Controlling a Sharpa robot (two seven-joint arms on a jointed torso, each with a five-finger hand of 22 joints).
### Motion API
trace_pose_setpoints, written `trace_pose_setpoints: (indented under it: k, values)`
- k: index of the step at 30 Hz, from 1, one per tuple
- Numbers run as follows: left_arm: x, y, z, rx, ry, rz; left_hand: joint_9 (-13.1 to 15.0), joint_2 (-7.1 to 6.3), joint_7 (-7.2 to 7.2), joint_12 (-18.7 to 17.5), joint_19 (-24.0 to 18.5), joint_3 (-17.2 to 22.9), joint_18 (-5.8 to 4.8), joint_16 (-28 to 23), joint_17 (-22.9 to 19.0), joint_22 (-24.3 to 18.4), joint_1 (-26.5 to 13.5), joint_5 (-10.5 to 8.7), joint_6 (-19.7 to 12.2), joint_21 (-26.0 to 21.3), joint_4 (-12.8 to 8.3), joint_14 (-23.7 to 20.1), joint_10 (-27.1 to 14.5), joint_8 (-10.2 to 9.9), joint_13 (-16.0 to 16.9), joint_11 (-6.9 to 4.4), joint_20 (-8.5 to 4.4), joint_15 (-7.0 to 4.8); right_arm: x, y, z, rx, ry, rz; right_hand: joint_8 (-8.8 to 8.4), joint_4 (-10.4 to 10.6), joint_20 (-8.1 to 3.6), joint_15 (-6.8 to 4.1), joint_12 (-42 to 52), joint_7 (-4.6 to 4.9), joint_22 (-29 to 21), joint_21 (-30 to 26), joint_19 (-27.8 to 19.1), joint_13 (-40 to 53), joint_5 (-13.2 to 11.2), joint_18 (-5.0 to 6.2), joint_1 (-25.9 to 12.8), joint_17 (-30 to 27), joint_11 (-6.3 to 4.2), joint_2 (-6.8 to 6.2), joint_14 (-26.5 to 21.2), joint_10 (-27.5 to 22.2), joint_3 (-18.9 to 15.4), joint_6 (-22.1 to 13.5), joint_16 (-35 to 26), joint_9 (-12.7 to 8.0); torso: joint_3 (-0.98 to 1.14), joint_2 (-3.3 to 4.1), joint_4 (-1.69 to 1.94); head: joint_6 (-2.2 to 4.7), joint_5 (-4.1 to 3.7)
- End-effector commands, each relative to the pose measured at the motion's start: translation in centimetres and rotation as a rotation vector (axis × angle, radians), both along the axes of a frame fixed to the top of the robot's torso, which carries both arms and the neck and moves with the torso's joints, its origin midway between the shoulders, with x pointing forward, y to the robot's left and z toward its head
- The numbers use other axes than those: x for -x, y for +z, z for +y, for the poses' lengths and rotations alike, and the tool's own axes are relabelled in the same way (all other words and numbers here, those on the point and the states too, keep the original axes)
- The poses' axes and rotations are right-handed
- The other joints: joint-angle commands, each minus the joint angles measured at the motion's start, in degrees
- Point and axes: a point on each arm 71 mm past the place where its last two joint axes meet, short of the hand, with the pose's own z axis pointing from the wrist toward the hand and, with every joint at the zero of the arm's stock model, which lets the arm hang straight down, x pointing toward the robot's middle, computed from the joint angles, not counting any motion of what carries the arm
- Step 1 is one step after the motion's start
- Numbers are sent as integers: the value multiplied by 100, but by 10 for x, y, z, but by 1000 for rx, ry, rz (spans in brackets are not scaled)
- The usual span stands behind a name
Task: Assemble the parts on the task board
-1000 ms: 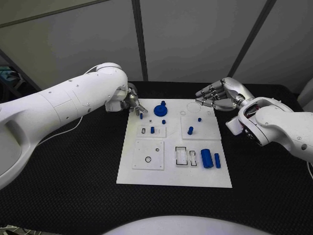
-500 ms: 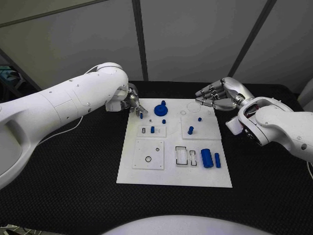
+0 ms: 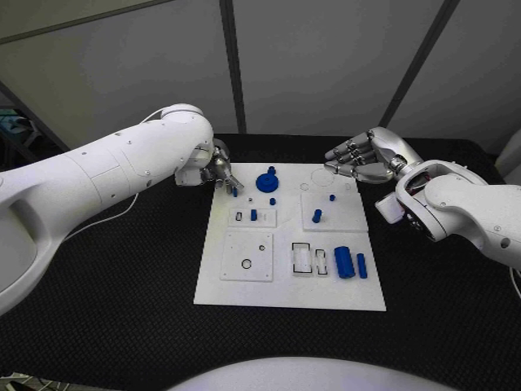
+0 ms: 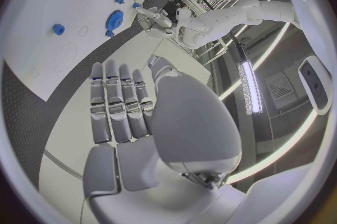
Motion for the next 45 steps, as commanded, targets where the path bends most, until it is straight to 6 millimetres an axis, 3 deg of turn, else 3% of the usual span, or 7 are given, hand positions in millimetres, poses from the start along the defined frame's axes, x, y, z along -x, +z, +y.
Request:
trace_pose_setpoints:
  k: [1,14,18,24,26,30,45]
  values:
    - [1,-1,-2,4,-19,13,-12,47,-28,0,18,21,-112,-24,131,7,108,-9,27,19,-67,255,-4,25,-13,-33,-34,-35,0,1,2,0,11,-4,-8,-25,7,-26,40,-36,-10,-22,46,-8,31,32,7,-7,-18,47,0,-22,23,18,-9,6,3,0,-4,-7,-1]
    - [1,-3,-2,21,-18,15,-68,232,-50,-67,15,377,-113,-26,130,26,503,-27,-8,11,-327,255,-35,-11,-87,-56,-55,-55,0,1,2,0,13,-4,-10,-28,6,-28,42,-37,-15,-29,52,-9,51,31,11,-13,-19,50,2,-22,32,19,-9,6,0,-1,-1,-14,-2]
    - [0,-3,-1,44,-8,11,-106,292,-39,-163,10,922,-111,-26,130,31,784,-21,-69,-3,-537,256,-77,-47,-171,-59,-68,-60,0,1,2,1,13,-3,-10,-29,6,-29,42,-37,-18,-32,55,-9,61,31,13,-16,-19,50,3,-22,36,20,-9,6,0,-4,1,-20,0]
    - [2,-2,3,104,22,10,-78,35,-22,-220,12,1987,-113,-26,132,59,694,-6,-64,-7,-704,256,-29,43,-227,-56,-57,-40,0,1,2,2,13,-1,-11,-30,6,-30,43,-37,-19,-35,57,-9,70,31,14,-18,-20,50,3,-22,39,21,-9,6,1,-10,10,-20,4]
    - [3,-1,6,127,35,9,-13,-239,-8,-216,16,2720,-110,-22,136,73,381,-19,-81,-14,-748,259,36,172,-241,-59,-57,-33,0,1,1,2,12,-1,-11,-30,6,-30,43,-37,-19,-35,57,-9,70,31,14,-18,-20,50,3,-22,39,21,-9,6,1,-13,14,-26,5]
    - [8,2,11,179,62,6,92,-511,-20,-184,18,3524,-111,-20,140,84,-16,-37,-120,-31,-913,261,96,369,-236,-65,-50,-49,0,1,1,3,11,1,-11,-30,5,-31,44,-37,-22,-38,60,-9,82,31,13,-21,-20,49,4,-22,42,21,-9,6,6,-17,15,-25,19]
    - [44,6,21,254,107,-41,327,-854,-100,82,76,4693,-127,-11,152,213,-799,64,-216,28,-1394,267,325,894,21,-111,-104,-103,-1,0,-2,7,5,3,-13,-30,5,-32,45,-37,-27,-46,66,-9,109,30,9,-28,-20,46,5,-23,47,22,-9,6,2,-51,79,-59,22]
